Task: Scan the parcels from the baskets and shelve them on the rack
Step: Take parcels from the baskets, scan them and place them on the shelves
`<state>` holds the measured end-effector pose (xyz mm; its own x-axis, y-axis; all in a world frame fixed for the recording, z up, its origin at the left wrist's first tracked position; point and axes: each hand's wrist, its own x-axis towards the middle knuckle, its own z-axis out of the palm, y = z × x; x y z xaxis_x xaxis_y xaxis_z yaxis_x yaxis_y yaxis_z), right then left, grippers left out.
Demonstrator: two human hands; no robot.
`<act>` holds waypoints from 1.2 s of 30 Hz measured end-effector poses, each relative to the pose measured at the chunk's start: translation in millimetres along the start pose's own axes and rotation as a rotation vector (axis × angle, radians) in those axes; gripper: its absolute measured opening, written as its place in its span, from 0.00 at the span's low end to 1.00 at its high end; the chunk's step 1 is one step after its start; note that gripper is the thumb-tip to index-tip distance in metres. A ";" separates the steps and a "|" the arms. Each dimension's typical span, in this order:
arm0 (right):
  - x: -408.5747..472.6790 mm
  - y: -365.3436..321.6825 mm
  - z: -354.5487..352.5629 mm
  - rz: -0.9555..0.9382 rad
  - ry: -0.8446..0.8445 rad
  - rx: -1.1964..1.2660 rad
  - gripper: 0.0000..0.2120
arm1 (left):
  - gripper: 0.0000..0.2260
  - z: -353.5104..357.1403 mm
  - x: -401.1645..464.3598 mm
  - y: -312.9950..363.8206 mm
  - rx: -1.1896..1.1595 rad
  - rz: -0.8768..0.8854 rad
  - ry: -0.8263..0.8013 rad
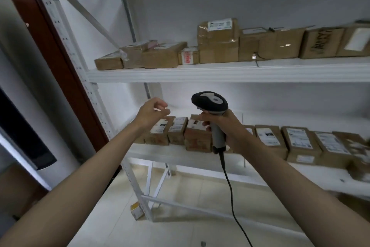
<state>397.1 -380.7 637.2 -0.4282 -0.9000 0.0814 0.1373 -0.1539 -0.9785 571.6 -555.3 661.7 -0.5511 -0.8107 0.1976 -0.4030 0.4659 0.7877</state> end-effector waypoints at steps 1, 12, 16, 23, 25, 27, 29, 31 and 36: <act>-11.1 -2.0 -5.6 -0.002 0.035 0.011 0.16 | 0.10 8.7 -4.9 7.4 0.012 0.022 -0.045; -212.1 -4.0 -46.0 -0.067 0.504 0.104 0.08 | 0.05 118.2 -113.9 65.3 0.015 0.267 -0.574; -309.2 21.6 -45.2 -0.010 0.674 0.115 0.08 | 0.06 158.4 -186.2 61.0 -0.021 0.315 -0.790; -454.9 52.3 -38.1 0.048 0.987 0.129 0.06 | 0.08 213.2 -327.8 67.3 0.036 0.418 -1.067; -493.1 53.7 -39.6 0.031 1.040 0.147 0.05 | 0.09 223.8 -359.5 81.7 0.047 0.481 -1.109; -531.7 52.9 -42.5 0.021 1.102 0.167 0.04 | 0.09 233.7 -390.2 100.1 0.050 0.544 -1.145; -571.1 51.9 -47.4 0.011 1.167 0.174 0.04 | 0.10 247.2 -421.7 119.5 0.055 0.587 -1.188; -612.0 51.4 -51.6 -0.011 1.218 0.184 0.04 | 0.10 263.2 -455.8 137.7 0.077 0.602 -1.241; -722.8 53.5 -65.4 -0.037 1.370 0.212 0.07 | 0.07 317.1 -550.2 180.2 0.071 0.668 -1.378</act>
<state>655.5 288.3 513.6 -0.9436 0.2009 -0.2633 0.1855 -0.3379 -0.9227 570.5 87.1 509.9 -0.8518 0.4774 -0.2157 0.1754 0.6479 0.7412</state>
